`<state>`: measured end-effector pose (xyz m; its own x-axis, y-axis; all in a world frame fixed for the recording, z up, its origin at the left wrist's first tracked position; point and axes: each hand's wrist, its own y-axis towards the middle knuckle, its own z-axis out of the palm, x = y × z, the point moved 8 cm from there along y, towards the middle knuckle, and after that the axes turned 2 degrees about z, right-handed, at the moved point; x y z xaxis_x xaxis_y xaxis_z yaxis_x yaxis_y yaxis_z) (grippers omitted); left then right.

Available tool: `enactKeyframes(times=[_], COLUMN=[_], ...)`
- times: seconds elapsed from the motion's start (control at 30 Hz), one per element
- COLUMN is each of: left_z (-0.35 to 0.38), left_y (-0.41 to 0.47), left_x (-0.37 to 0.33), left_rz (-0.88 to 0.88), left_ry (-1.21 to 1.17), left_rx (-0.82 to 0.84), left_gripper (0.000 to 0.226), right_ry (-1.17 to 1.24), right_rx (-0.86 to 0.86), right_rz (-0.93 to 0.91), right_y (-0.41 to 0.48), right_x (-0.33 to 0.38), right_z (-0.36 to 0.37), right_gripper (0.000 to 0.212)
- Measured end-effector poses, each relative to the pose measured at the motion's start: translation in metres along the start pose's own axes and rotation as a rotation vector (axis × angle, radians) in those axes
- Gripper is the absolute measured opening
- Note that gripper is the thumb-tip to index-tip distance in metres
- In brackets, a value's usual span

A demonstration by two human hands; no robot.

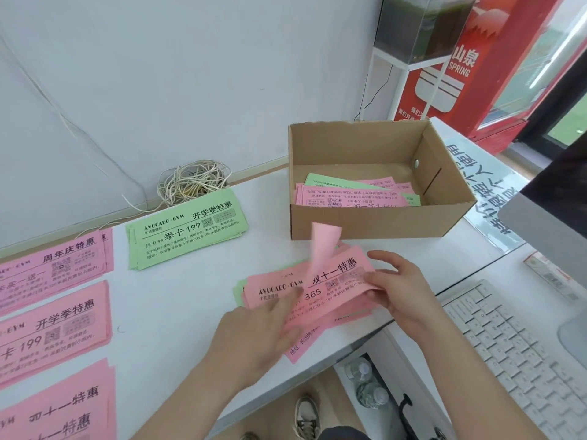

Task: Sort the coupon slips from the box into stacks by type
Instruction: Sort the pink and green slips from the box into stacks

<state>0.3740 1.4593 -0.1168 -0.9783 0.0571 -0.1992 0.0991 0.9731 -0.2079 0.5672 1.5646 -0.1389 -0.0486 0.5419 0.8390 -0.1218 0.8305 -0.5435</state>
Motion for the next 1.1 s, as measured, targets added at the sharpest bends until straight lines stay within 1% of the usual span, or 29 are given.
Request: enactKeyframes(times=[0.03, 0.07, 0.1, 0.13, 0.17, 0.2, 0.23, 0.3, 0.33, 0.37, 0.4, 0.47, 0.5, 0.53, 0.57, 0.6, 0.67, 0.7, 0.77, 0.83, 0.87, 0.9, 0.97, 1.1], left_z=[0.003, 0.005, 0.004, 0.0, -0.002, -0.004, -0.006, -0.015, -0.018, -0.019, -0.02, -0.013, -0.008, -0.005, -0.005, -0.004, 0.011, 0.015, 0.01, 0.003, 0.0, -0.001, -0.006, -0.006], left_y=[0.0, 0.0, 0.002, 0.005, 0.007, 0.008, 0.006, -0.003, -0.005, -0.007, -0.006, -0.003, -0.001, 0.0, 0.002, 0.005, 0.008, 0.007, 0.009, 0.01, 0.009, 0.009, 0.007, 0.001], left_x=[-0.009, -0.014, -0.015, -0.012, -0.002, 0.013, 0.027, 0.045, 0.048, 0.049, 0.044, 0.037, 0.031, 0.027, 0.02, 0.011, -0.003, -0.008, -0.01, -0.001, 0.003, 0.007, 0.015, 0.042], left_rz=[0.032, 0.055, 0.056, 0.032, -0.035, -0.128, -0.207, -0.287, -0.27, -0.23, -0.167, -0.061, -0.019, 0.017, 0.037, 0.059, 0.084, 0.084, 0.088, 0.062, 0.051, 0.047, 0.038, -0.067], left_ry=[0.071, 0.118, 0.155, 0.164, 0.138, 0.042, -0.091, -0.348, -0.403, -0.428, -0.406, -0.302, -0.201, -0.084, 0.034, 0.11, 0.19, 0.221, 0.247, 0.21, 0.184, 0.164, 0.106, -0.246], left_rx=[0.052, 0.066, 0.052, 0.025, -0.004, -0.05, -0.109, -0.305, -0.383, -0.42, -0.425, -0.358, -0.299, -0.25, -0.224, -0.172, 0.03, 0.104, 0.081, 0.047, 0.045, 0.036, -0.006, -0.168], left_gripper=[0.059, 0.055, 0.046, 0.038, 0.037, 0.041, 0.046, 0.06, 0.065, 0.072, 0.079, 0.083, 0.078, 0.066, 0.054, 0.049, 0.059, 0.063, 0.062, 0.055, 0.05, 0.045, 0.033, 0.01], right_ry=[0.067, 0.126, 0.195, 0.258, 0.297, 0.246, 0.068, -0.514, -0.767, -0.949, -1.064, -1.172, -1.189, -1.193, -1.187, -1.163, -1.055, -0.993, -0.817, -0.467, -0.313, -0.211, -0.104, -0.089], right_rx=[0.024, 0.055, 0.085, 0.097, 0.091, 0.066, 0.021, -0.079, -0.083, -0.067, -0.042, -0.011, -0.008, 0.001, 0.011, 0.02, 0.025, 0.022, 0.023, 0.051, 0.057, 0.057, 0.046, 0.023], right_rz=[0.032, 0.048, 0.047, 0.046, 0.047, 0.027, -0.018, -0.139, -0.194, -0.237, -0.274, -0.318, -0.328, -0.333, -0.328, -0.315, -0.291, -0.285, -0.244, -0.145, -0.107, -0.082, -0.036, -0.037], right_y=[0.0, -0.001, -0.002, -0.004, -0.005, -0.006, -0.007, -0.005, -0.004, -0.004, -0.004, -0.006, -0.006, -0.005, -0.003, -0.002, 0.001, 0.001, 0.002, 0.002, 0.003, 0.002, 0.002, 0.004], right_x=[0.002, 0.005, 0.01, 0.015, 0.017, 0.018, 0.018, 0.018, 0.016, 0.012, 0.008, 0.003, 0.003, 0.002, 0.002, 0.002, 0.004, 0.007, 0.009, 0.006, 0.006, 0.006, 0.005, 0.002], right_z=[0.005, 0.012, 0.018, 0.022, 0.023, 0.021, 0.015, 0.004, 0.003, 0.006, 0.01, 0.018, 0.019, 0.02, 0.021, 0.02, 0.017, 0.015, 0.012, 0.01, 0.009, 0.008, 0.007, 0.001], right_gripper=[0.034, 0.031, 0.027, 0.023, 0.019, 0.018, 0.022, 0.036, 0.047, 0.059, 0.069, 0.08, 0.081, 0.081, 0.081, 0.081, 0.076, 0.071, 0.052, 0.031, 0.023, 0.018, 0.015, 0.017])
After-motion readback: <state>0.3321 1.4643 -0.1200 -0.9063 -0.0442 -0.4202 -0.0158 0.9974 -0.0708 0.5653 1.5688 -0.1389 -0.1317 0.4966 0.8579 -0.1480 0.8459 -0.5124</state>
